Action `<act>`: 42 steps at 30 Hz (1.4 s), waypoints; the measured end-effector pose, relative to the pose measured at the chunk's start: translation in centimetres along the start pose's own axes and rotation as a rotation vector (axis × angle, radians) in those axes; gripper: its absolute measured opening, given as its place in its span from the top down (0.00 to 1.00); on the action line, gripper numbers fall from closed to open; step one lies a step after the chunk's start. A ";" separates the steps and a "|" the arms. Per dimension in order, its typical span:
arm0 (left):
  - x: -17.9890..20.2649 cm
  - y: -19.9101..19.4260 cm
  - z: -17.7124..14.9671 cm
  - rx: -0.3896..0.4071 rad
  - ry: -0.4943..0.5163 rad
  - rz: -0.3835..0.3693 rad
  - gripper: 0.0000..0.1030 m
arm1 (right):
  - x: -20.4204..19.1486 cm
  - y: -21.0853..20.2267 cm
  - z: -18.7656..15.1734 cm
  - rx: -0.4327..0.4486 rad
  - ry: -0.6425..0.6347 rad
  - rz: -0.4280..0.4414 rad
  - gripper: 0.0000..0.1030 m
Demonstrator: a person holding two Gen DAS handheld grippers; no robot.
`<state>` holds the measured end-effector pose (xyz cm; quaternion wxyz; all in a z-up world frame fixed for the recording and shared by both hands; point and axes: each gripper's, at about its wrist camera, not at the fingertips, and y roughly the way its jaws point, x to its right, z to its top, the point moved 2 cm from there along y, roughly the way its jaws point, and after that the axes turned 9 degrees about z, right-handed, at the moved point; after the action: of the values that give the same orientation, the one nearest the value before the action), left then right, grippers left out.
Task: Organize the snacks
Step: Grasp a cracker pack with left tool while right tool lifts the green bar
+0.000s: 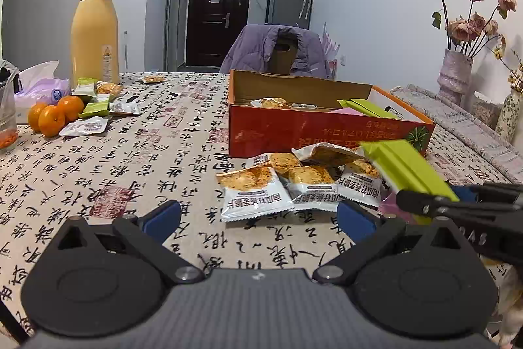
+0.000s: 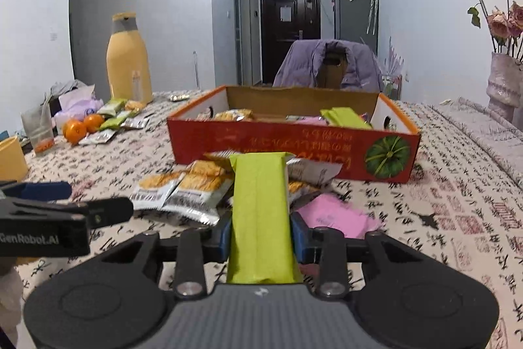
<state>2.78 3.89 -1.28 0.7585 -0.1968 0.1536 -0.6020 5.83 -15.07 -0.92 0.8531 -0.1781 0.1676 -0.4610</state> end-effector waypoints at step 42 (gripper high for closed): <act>0.5 9.9 2.2 -0.209 -0.011 0.141 0.11 | 9.0 1.4 0.8 0.063 0.109 -0.045 0.66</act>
<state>12.32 5.62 -4.15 0.7750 -0.2670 0.2247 -0.5269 11.85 -21.86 -1.93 0.8373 -0.1297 0.1952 -0.4940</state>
